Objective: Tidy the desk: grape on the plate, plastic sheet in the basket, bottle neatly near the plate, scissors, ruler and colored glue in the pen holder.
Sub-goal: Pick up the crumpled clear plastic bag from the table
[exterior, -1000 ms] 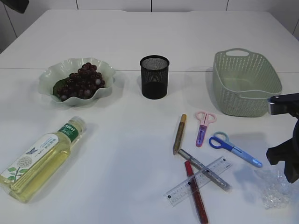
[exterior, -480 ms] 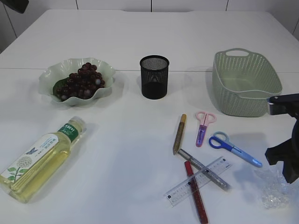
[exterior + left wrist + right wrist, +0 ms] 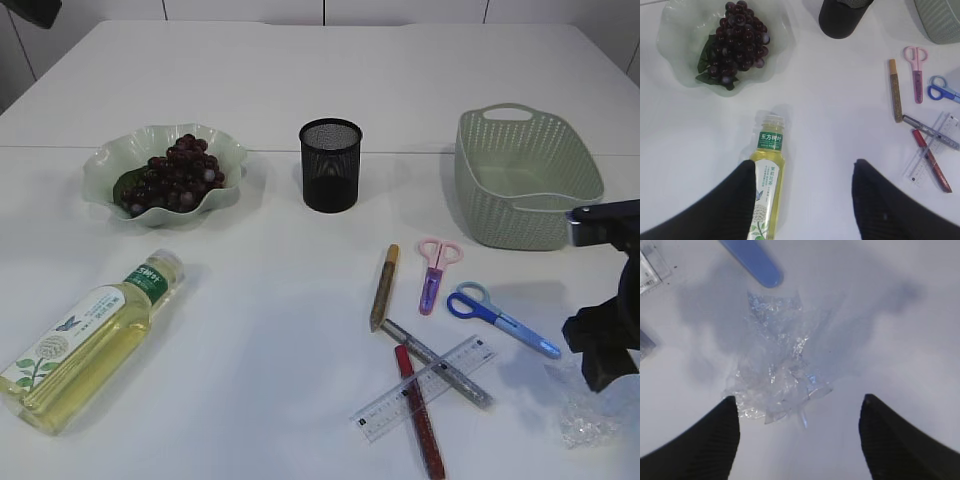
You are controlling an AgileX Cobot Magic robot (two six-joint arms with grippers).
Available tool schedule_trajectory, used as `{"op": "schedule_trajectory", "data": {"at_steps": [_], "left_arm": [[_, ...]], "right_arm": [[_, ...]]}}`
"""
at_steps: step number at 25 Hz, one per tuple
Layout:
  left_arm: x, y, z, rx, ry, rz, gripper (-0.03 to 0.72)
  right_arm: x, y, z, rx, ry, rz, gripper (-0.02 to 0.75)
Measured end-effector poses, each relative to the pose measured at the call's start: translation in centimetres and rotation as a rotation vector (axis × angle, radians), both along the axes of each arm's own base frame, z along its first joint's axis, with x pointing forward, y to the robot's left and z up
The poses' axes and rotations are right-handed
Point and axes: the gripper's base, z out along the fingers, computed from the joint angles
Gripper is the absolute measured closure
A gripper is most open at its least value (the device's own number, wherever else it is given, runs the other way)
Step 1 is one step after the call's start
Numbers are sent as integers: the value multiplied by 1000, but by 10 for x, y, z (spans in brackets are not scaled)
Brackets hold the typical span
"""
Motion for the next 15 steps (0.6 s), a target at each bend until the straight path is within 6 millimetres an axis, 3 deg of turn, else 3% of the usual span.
{"op": "schedule_trajectory", "data": {"at_steps": [15], "left_arm": [[0, -1, 0, -14, 5, -4, 244]], "right_arm": [[11, 6, -32, 35, 67, -16, 158]]}}
